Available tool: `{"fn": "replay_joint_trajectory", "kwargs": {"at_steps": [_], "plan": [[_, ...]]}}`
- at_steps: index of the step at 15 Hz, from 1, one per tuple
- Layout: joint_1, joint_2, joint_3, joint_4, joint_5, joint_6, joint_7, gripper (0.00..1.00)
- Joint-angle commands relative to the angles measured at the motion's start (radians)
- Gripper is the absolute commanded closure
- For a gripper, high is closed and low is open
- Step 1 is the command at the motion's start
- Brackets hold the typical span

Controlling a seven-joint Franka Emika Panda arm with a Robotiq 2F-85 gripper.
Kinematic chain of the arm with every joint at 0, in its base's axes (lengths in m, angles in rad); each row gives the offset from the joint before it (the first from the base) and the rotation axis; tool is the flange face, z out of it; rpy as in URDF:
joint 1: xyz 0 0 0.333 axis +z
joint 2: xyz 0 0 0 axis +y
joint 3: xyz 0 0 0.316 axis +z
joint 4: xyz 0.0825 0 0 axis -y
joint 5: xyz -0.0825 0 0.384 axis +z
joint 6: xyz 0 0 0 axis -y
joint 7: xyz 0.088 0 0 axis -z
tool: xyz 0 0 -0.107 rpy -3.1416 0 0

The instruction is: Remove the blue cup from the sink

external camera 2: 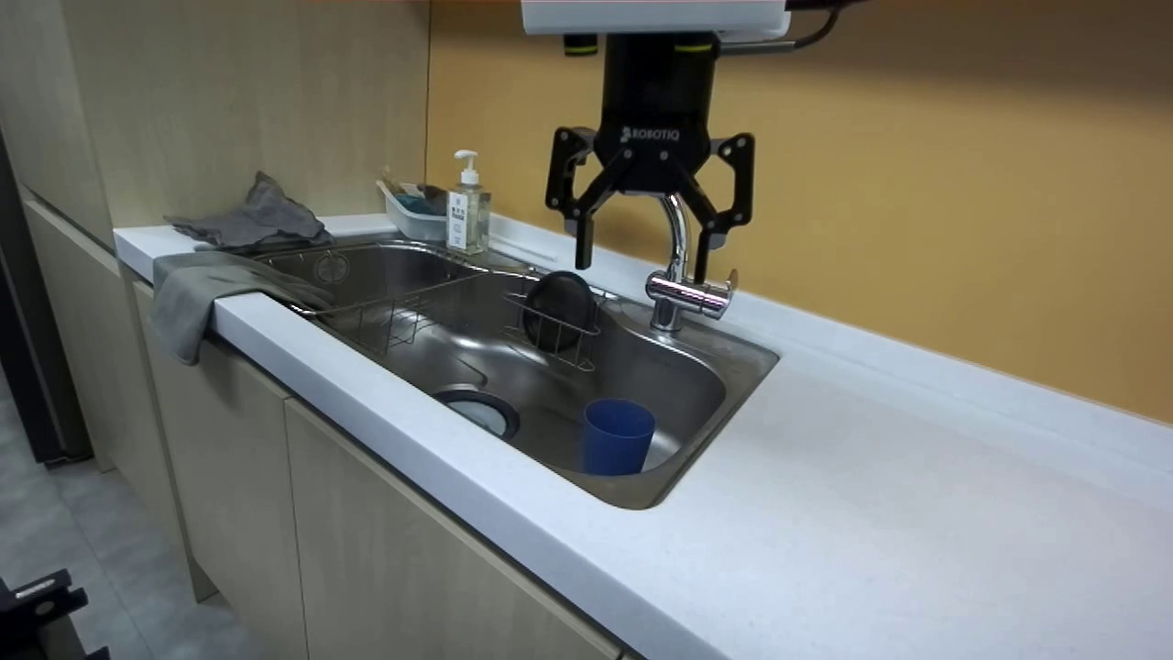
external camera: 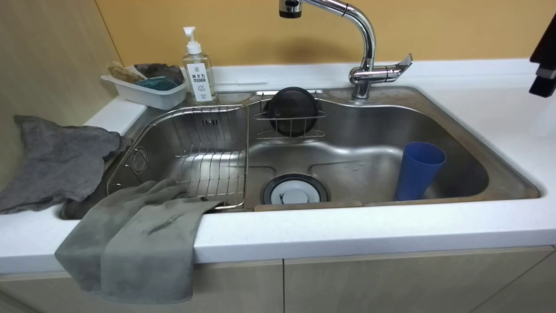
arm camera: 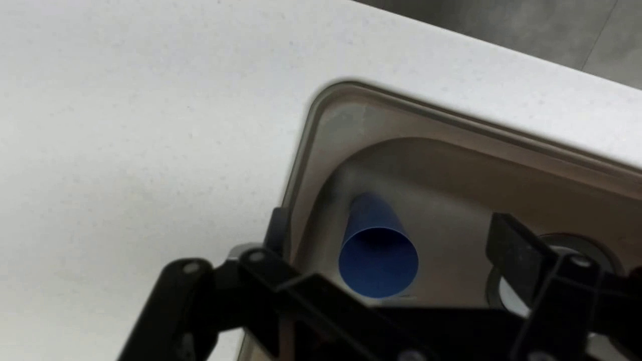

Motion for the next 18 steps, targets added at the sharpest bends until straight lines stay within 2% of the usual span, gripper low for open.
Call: {"fn": "replay_joint_trajectory", "kwargs": {"at_steps": [1, 5, 18], "plan": [[0.0, -0.001, -0.003, 0.002, 0.0, -0.003, -0.001, 0.0], [-0.004, -0.01, -0.009, 0.001, 0.008, 0.006, -0.018, 0.0], [0.039, 0.362, 0.054, 0.119, -0.003, 0.281, -0.085, 0.0]]}}
